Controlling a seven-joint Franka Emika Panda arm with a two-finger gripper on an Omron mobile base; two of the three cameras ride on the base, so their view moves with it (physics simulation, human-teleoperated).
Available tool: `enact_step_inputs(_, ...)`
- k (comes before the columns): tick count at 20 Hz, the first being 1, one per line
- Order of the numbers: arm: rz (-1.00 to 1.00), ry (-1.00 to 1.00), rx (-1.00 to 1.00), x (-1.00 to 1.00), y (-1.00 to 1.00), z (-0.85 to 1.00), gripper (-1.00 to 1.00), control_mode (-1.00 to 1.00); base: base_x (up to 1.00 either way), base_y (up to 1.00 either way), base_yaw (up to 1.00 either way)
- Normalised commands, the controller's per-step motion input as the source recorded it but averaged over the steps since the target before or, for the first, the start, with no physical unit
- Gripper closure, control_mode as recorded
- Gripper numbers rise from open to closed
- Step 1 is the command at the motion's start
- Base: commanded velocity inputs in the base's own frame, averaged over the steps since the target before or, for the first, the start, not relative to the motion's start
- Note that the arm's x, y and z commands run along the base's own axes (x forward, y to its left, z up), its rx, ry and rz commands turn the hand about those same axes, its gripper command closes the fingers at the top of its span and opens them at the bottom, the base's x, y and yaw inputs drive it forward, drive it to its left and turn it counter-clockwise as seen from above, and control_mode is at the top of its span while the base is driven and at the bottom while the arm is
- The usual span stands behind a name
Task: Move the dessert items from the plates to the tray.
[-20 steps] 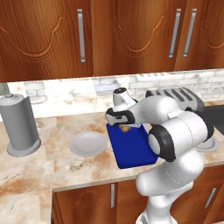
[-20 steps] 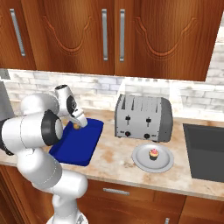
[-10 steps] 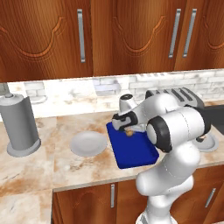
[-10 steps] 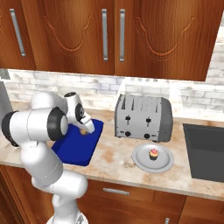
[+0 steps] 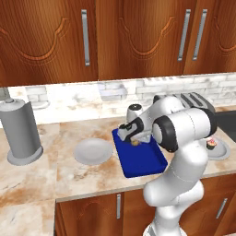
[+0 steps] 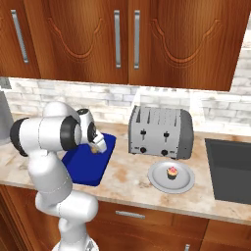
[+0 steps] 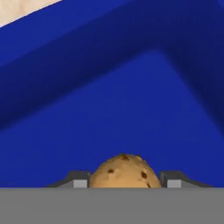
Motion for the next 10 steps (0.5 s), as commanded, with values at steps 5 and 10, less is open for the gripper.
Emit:
enact_step_inputs(5,0.00,0.00,0.01,0.01,0.00,0.31,-1.00,-1.00,0.00,0.00,0.00)
enact_step_inputs(10,-0.03,-0.04,0.01,-0.01,-0.11,0.85,-1.00,-1.00,0.00,0.00,0.00)
